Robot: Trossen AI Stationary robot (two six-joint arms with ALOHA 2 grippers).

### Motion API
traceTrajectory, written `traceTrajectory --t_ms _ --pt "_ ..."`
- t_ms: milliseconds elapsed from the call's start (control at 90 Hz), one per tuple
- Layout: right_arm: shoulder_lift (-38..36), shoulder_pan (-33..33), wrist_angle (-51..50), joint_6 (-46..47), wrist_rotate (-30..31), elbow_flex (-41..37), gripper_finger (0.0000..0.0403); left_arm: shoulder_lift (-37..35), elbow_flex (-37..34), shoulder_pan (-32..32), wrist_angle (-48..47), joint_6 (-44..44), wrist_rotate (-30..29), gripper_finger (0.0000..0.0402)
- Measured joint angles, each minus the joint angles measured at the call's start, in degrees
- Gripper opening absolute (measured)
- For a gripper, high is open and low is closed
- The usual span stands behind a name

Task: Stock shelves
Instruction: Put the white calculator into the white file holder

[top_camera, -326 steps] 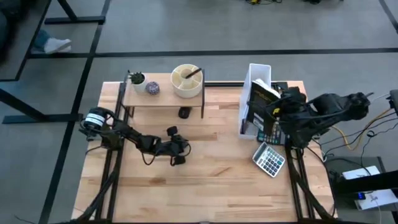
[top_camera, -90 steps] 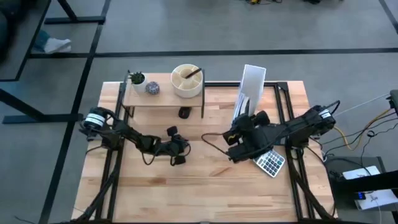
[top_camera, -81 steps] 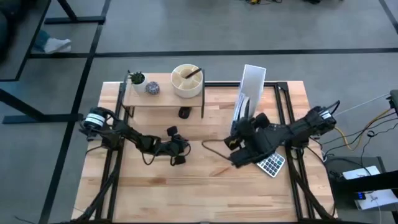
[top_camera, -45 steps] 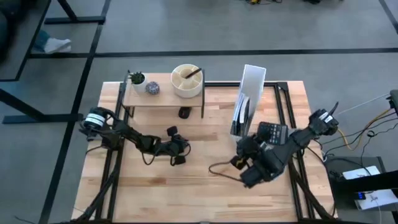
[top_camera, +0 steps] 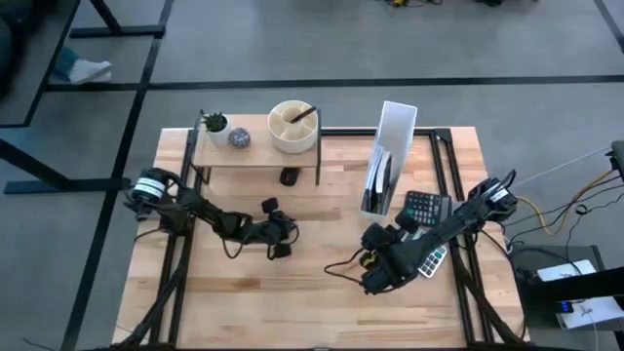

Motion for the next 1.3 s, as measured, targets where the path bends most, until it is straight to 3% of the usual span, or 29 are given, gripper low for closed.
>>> traceTrajectory --t_ms 144,333,633,922,1078,1300 --pt "-1.1 -0.5 0.0 -7.0 -5.4 -2.2 0.0016 0.0 0.0 0.0 0.0 0.0 0.0 0.0066" --pt "-1.7 -1.4 -0.1 -27.9 -14.0 -2.8 0.0032 0.0 0.0 0.0 0.0 0.0 0.0 0.0066" --pt "-0.9 -6.4 0.0 -56.8 -16.3 -3.2 0.007 0.0 0.0 0.0 0.1 0.0 0.0 0.0066" --pt "5.3 -8.8 -1.4 -71.7 -28.8 -3.3 0.0116 0.0 0.0 0.0 0.0 0.1 -0.1 0.0066" --pt "9.0 -8.8 -3.2 -79.3 -28.6 -3.3 0.0128 0.0 0.0 0.0 0.0 0.1 -0.2 0.0066" --pt "12.4 -8.8 -5.7 -81.5 -28.5 -1.8 0.0128 0.0 0.1 -0.2 -0.2 0.2 -0.4 0.0066"
